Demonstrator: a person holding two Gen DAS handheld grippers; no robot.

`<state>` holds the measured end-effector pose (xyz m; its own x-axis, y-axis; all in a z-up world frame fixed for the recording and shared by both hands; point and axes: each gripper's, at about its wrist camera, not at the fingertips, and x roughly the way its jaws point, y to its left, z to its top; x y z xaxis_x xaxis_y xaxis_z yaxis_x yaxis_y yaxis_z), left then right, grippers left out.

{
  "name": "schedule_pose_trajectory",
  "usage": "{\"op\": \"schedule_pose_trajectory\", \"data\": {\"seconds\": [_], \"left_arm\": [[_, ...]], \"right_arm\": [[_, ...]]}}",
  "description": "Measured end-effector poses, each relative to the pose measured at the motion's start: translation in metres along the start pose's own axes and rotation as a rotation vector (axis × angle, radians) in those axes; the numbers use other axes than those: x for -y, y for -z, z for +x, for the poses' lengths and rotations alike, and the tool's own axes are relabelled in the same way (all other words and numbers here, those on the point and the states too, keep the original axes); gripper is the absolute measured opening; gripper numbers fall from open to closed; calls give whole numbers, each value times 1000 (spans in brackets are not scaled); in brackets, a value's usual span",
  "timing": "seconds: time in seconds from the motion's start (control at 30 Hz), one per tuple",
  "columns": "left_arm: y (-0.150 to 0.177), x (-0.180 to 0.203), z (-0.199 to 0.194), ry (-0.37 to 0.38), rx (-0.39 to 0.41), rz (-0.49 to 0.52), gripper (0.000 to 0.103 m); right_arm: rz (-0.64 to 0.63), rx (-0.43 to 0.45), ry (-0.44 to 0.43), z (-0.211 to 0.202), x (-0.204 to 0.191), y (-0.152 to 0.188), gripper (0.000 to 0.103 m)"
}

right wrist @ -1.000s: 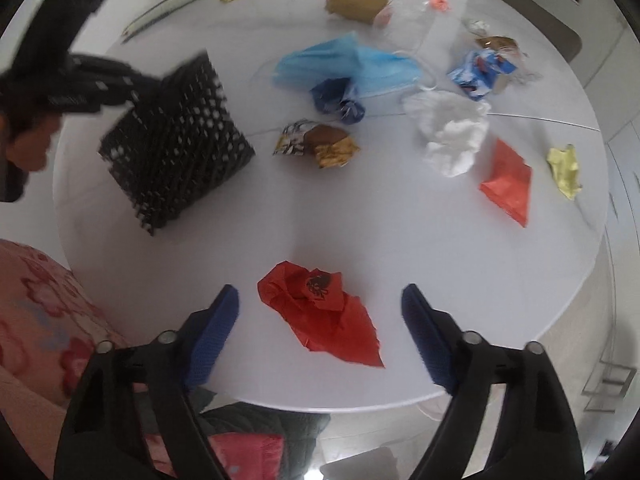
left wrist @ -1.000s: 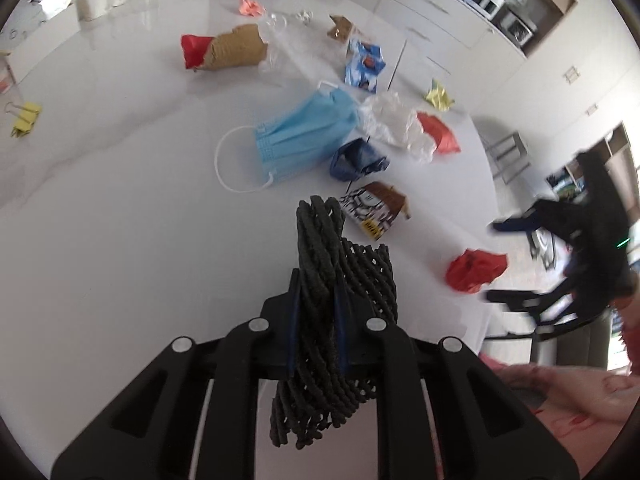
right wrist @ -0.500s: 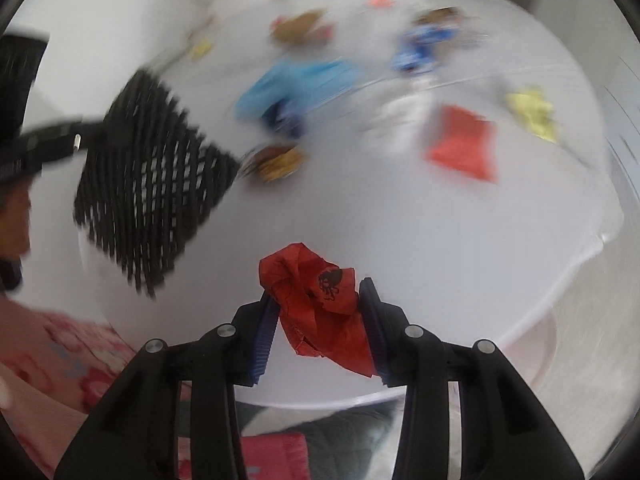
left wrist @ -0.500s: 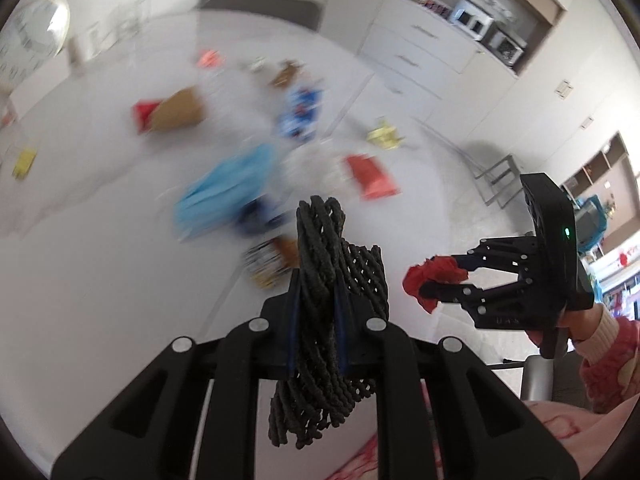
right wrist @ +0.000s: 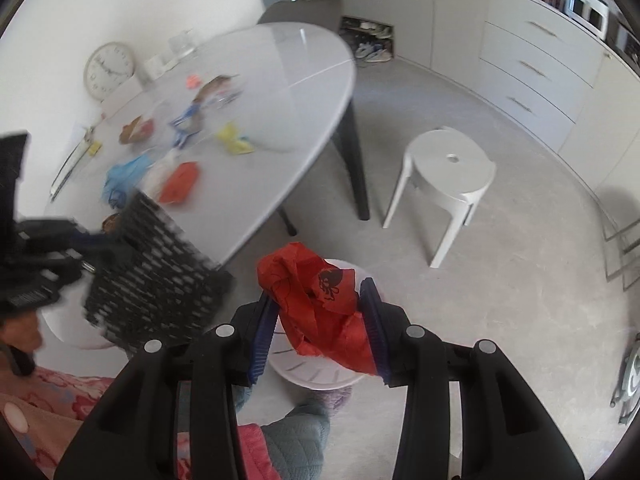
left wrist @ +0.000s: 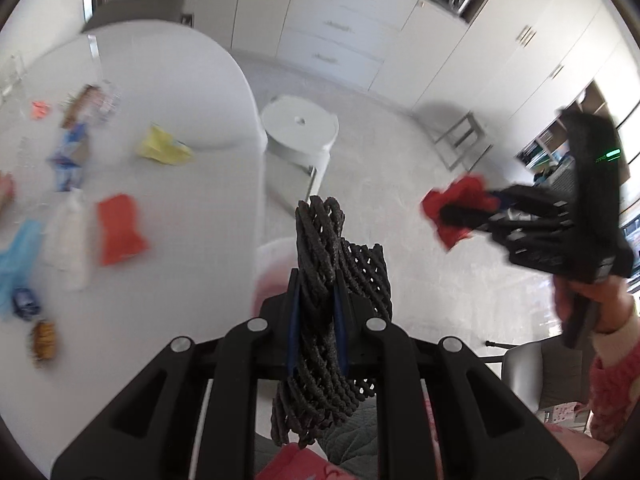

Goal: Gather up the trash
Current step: 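Drop the black mesh pad and red paper into the bin with both grippers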

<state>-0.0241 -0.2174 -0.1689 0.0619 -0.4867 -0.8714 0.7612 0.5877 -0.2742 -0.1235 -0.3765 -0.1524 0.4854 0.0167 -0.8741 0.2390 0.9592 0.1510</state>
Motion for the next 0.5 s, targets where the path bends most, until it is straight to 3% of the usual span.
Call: {"op": "schedule_pose_trajectory", "data": {"seconds": [0.13, 0.17, 0.23, 0.27, 0.4, 0.5], "left_arm": [[-6, 12, 48, -48, -82, -24, 18], [-5, 14, 56, -58, -98, -29, 23], [-7, 16, 73, -81, -126, -47, 48], [-8, 15, 78, -87, -132, -61, 51], [-15, 15, 82, -82, -146, -92, 57], [-22, 16, 61, -95, -107, -92, 66]], "right_arm": [[10, 0, -28, -4, 32, 4, 42], [11, -2, -35, -5, 34, 6, 42], [14, -12, -47, -1, 40, 6, 43], [14, -16, -54, 1, 41, 5, 43], [14, -15, -72, 4, 41, 4, 43], [8, -16, -84, 4, 37, 5, 44]]}}
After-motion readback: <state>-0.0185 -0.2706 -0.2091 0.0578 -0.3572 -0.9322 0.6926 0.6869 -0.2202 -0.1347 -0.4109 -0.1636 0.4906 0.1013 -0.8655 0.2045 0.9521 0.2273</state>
